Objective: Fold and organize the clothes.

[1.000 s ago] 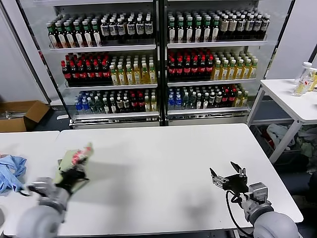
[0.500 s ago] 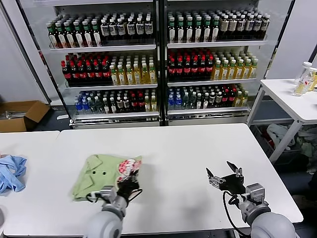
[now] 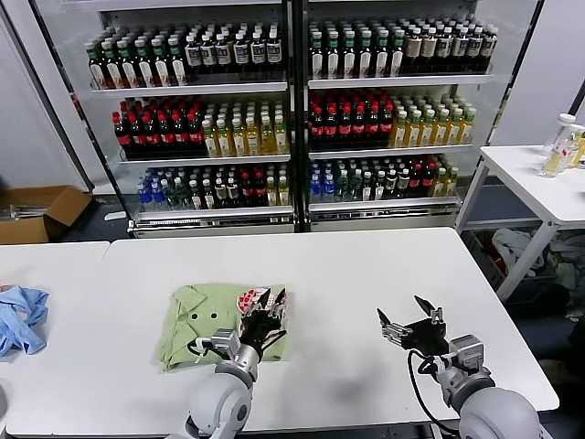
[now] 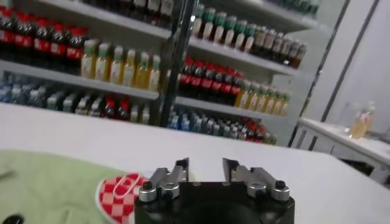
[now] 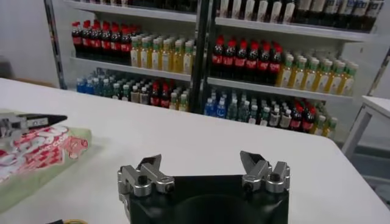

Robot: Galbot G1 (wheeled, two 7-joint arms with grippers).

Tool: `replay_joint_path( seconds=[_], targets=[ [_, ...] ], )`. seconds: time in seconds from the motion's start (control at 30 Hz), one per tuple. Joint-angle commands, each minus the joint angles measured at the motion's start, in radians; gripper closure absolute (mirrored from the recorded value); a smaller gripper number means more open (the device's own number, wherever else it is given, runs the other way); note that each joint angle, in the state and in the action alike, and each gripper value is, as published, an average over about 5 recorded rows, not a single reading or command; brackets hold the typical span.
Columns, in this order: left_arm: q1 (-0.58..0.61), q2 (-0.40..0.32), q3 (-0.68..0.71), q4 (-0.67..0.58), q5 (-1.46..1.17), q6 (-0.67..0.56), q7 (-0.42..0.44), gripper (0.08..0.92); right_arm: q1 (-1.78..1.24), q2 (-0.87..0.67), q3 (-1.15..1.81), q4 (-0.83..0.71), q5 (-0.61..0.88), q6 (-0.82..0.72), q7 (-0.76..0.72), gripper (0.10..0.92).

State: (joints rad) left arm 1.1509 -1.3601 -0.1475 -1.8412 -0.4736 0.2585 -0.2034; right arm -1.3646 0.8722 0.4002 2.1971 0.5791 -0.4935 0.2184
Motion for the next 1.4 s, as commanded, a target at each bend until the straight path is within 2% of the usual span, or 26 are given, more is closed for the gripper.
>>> replay_joint_path(
  seconds=[0.03,0.13,0.3,0.4,0.5,0.93,1.17,1.27,1.4],
  targets=[
    [0.117,0.052,-0.096,-0.127,-0.007,-0.120,0.070,0.544,0.102,0.039,-0.112,-0.036,0.020,0.010,0.006,0.203],
    [0.186,0.105,-0.202,-0.171,0.014,-0.131,0.056,0.458,0.179,0.095,-0.197,-0.089,0.043,0.018,0.023,0.203],
    [0.278,0.192,-0.375,-0.174,0.014,-0.134,0.047,0.310,0.286,0.228,-0.331,-0.211,0.090,0.041,0.064,0.203],
    [0.321,0.217,-0.438,-0.172,-0.006,-0.138,0.044,0.231,0.335,0.295,-0.403,-0.287,0.093,0.051,0.087,0.203],
    [0.351,0.220,-0.476,-0.174,-0.023,-0.142,0.043,0.187,0.367,0.353,-0.462,-0.340,0.084,0.053,0.106,0.203],
    [0.376,0.212,-0.499,-0.173,-0.037,-0.144,0.037,0.177,0.431,0.551,-0.588,-0.512,-0.001,0.052,0.164,0.202],
    [0.371,0.214,-0.492,-0.170,-0.043,-0.143,0.036,0.177,0.435,0.573,-0.583,-0.551,0.000,0.040,0.203,0.207],
    [0.367,0.214,-0.487,-0.167,-0.045,-0.142,0.036,0.177,0.437,0.567,-0.576,-0.553,0.015,0.038,0.212,0.254],
    [0.360,0.217,-0.482,-0.163,-0.051,-0.140,0.035,0.177,0.438,0.564,-0.570,-0.552,0.027,0.040,0.213,0.371]
  ],
)
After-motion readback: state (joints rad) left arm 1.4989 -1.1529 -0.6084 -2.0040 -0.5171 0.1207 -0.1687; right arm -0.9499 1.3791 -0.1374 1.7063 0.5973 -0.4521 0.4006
